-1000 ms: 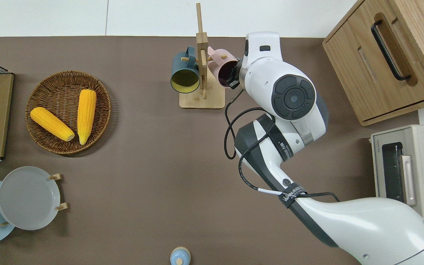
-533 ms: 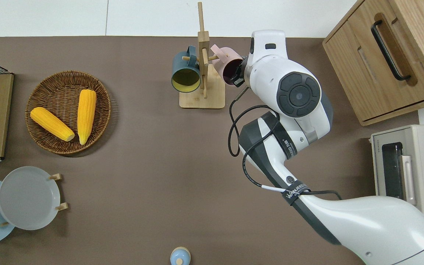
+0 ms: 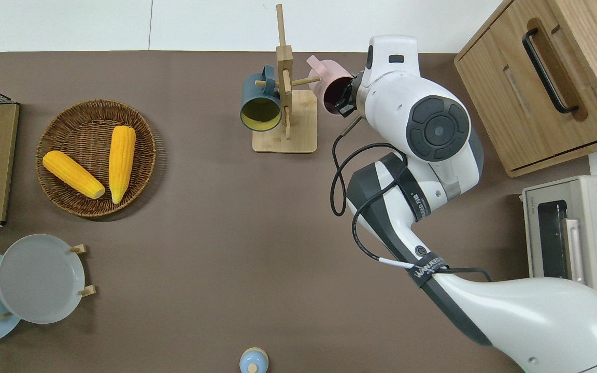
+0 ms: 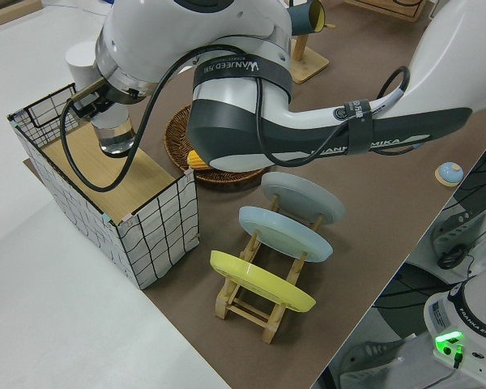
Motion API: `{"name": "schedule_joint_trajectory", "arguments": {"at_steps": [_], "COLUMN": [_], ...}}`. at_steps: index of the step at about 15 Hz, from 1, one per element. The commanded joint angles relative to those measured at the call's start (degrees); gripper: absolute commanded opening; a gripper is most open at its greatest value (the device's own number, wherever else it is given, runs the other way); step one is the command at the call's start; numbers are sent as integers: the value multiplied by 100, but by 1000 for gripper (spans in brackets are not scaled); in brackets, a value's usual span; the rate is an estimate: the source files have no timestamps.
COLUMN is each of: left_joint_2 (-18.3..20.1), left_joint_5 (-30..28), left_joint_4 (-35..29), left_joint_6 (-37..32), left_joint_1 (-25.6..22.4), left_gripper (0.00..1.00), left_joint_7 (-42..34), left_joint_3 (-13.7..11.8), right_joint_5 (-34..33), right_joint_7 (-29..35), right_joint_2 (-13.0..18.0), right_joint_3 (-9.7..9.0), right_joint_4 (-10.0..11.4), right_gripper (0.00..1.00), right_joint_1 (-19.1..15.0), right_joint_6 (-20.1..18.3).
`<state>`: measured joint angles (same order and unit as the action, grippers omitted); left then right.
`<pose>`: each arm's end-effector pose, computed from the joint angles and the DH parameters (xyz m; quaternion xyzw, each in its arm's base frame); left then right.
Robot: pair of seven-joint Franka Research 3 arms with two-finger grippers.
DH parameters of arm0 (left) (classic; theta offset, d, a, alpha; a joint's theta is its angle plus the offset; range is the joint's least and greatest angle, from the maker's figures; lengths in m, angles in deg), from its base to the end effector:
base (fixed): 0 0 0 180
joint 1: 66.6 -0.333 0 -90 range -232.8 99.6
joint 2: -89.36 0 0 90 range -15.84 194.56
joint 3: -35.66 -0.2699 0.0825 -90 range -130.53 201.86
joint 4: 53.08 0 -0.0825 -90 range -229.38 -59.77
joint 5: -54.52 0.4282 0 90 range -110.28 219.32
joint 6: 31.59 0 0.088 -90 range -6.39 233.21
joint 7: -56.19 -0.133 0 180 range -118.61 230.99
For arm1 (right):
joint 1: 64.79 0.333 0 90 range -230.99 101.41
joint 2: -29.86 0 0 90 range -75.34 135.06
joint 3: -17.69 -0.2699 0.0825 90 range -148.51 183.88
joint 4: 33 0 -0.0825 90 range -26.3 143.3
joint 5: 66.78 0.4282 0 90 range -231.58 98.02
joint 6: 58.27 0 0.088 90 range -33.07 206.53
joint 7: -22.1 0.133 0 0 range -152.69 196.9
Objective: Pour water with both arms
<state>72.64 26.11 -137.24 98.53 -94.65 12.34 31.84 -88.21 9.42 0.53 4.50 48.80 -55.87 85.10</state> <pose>0.6386 0.3656 0.5002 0.9457 0.0032 0.3246 0.0173 0.7326 0.2627 0.3936 0.8824 0.3627 0.2898 0.0761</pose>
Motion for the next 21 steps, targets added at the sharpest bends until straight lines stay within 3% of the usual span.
{"name": "schedule_joint_trajectory", "arguments": {"at_steps": [1, 6, 8, 12, 18, 21], "left_joint_2": [265, 449, 537, 731, 1240, 1512], "left_joint_5": [108, 529, 617, 828, 1373, 1408], "left_joint_4": [76, 76, 76, 76, -257, -643], "left_joint_6": [-189, -312, -320, -627, -909, -857], "left_joint_1": [19, 28, 45, 54, 54, 71], "left_gripper": [0, 0, 0, 0, 0, 0], "left_joint_7": [262, 674, 842, 1123, 2010, 2196], "left_joint_3": [-31, 57, 75, 145, 557, 751], "right_joint_5": [96, 148, 184, 525, 1641, 1976], "right_joint_7": [-59, -217, -357, -595, -578, -316], "right_joint_2": [358, 639, 780, 1061, 1492, 1606], "right_joint_3": [-70, -96, -96, -9, 457, 580], "right_joint_4": [397, 652, 714, 697, 609, 381], "right_gripper": [54, 52, 52, 52, 50, 35], "right_joint_1": [-250, -505, -602, -769, -778, -717], "right_joint_6": [-28, -89, -343, -1256, -2724, -3462]}}
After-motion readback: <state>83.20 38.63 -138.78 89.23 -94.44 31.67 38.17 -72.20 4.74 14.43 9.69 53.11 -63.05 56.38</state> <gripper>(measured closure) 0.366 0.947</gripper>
